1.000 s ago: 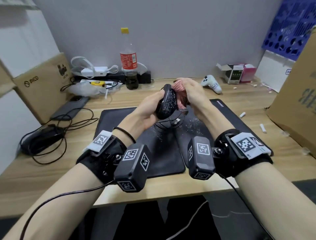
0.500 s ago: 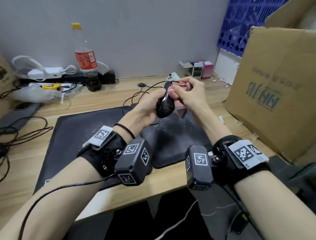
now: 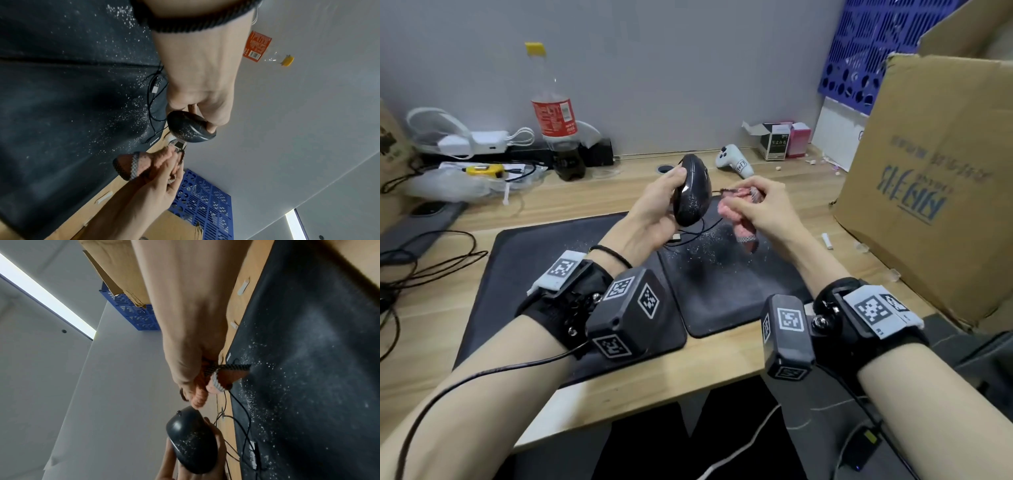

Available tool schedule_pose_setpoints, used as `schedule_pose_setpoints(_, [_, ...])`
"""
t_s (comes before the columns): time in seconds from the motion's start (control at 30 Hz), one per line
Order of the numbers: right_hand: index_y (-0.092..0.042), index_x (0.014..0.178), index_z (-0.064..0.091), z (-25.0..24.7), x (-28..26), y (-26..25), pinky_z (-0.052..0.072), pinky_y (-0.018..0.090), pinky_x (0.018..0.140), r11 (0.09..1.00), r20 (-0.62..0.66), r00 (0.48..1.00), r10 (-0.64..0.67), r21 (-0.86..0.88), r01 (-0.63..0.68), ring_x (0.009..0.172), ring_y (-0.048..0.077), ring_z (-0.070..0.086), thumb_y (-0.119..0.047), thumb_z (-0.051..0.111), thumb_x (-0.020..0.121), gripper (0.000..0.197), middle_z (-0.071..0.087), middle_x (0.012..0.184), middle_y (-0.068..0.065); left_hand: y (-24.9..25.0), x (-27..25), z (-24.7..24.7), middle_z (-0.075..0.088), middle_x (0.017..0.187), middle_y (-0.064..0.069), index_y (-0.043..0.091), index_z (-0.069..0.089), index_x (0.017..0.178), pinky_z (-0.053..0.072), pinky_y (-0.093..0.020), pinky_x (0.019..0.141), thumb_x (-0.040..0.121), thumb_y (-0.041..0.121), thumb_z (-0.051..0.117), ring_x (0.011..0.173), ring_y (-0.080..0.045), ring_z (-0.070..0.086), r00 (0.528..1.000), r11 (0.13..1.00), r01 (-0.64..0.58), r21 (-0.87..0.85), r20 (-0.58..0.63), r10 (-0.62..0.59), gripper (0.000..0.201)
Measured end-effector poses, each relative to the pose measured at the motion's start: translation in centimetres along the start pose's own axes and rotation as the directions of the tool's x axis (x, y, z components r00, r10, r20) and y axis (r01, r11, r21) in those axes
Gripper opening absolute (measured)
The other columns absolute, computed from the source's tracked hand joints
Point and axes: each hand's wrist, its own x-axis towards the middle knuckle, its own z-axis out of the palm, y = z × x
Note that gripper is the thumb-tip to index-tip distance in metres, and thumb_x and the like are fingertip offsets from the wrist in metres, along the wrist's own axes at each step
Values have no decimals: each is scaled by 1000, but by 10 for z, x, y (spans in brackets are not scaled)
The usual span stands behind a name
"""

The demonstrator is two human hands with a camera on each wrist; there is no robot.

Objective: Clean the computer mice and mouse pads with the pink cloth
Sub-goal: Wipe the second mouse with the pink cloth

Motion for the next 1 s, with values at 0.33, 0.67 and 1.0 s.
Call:
schedule_pose_setpoints(0.33, [-23,92,64,35,12,-32,50,28,74,973,-157,960,-232,-18,232,76,8,60,-33,68,87,12,66,89,1,3,-17,2,66,101,-1,18,53,132,55,-29,79,102,17,38,81,-12,65,979,999,-27,17,202,23,33])
schedule_pose_setpoints(0.67, [-19,94,62,20,20,-12,53,32,84,992,-230,973,0,126,30,81,10,60,-30,67,88,13,65,87,-4,11,-23,-7,61,120,-2,19,52,132,51,-28,90,101,22,39,101,-15,59,957,1000,-15,-26,290,22,34])
schedule_pose_setpoints(1.0, [-23,85,64,40,5,1,50,37,82,999,20,1000,-5,51,4,76,13,57,-24,70,86,6,64,83,-2,22,-18,-17,66,105,-2,21,62,112,56,-30,74,99,21,46,92,-16,63,985,993,-84,-83,144,96,20])
